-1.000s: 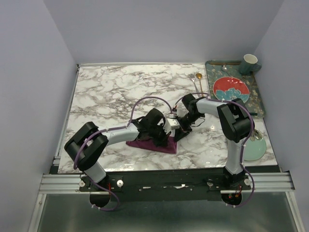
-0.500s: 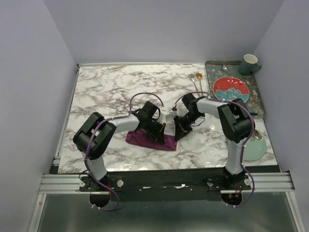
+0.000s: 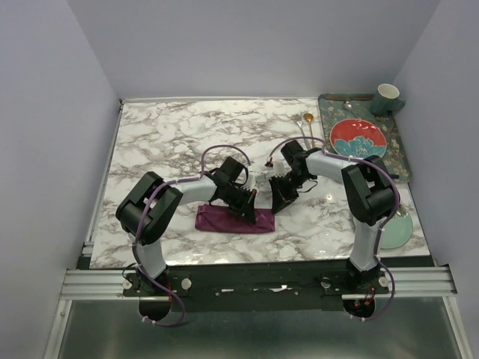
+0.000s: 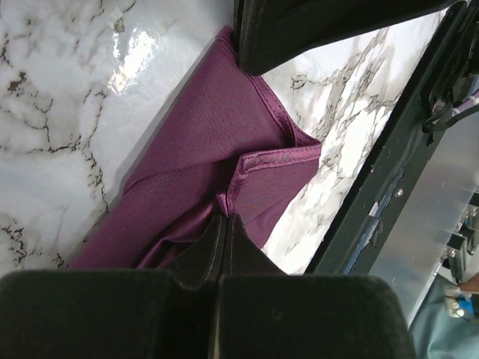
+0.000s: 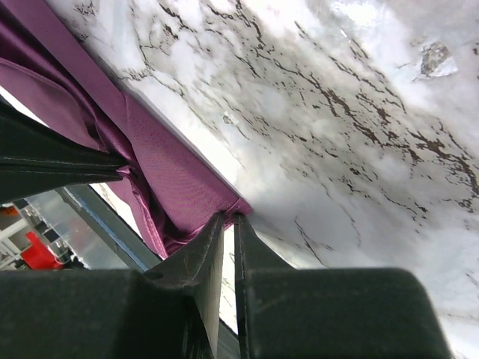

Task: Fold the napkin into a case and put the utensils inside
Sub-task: Stuff the top corner of the smaller-rectangle-folded napkin into the folded napkin.

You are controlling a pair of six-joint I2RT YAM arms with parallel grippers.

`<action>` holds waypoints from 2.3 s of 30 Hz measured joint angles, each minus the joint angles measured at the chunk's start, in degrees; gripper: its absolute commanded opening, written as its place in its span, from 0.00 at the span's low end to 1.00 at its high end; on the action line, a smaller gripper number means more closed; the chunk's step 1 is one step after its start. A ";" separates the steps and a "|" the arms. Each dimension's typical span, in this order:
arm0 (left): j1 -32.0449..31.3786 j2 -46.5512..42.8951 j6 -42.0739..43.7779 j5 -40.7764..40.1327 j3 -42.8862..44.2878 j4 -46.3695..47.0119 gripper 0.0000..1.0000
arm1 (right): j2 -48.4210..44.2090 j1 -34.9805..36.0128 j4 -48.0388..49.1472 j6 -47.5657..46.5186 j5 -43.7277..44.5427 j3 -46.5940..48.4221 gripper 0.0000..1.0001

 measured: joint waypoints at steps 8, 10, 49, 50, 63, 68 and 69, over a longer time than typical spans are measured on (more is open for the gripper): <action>0.07 -0.02 -2.80 -0.04 -0.13 -1.38 0.00 | -0.07 0.02 0.13 -0.04 0.44 -0.02 0.18; 0.15 0.15 -3.89 -0.02 -0.15 -1.49 0.00 | -0.42 0.09 0.48 -0.07 0.42 -0.26 0.18; 3.06 3.32 -9.70 5.14 -0.04 -1.27 0.00 | -10.05 14.45 11.23 -4.90 14.21 -5.25 0.28; 3.10 3.32 -9.79 5.18 -0.11 -1.27 0.00 | -10.29 14.51 11.26 -4.85 14.36 -5.44 0.28; 4.11 3.34 -10.64 5.92 -0.79 -0.76 0.00 | -13.99 15.52 12.11 -2.84 18.05 -8.48 0.23; 4.81 3.34 -11.26 6.29 -1.18 -0.42 0.00 | -13.70 17.44 12.11 -2.84 19.28 -8.33 0.22; 4.96 3.34 -11.32 6.34 -1.25 -0.39 0.00 | -13.51 17.75 12.11 -2.89 19.41 -8.22 0.22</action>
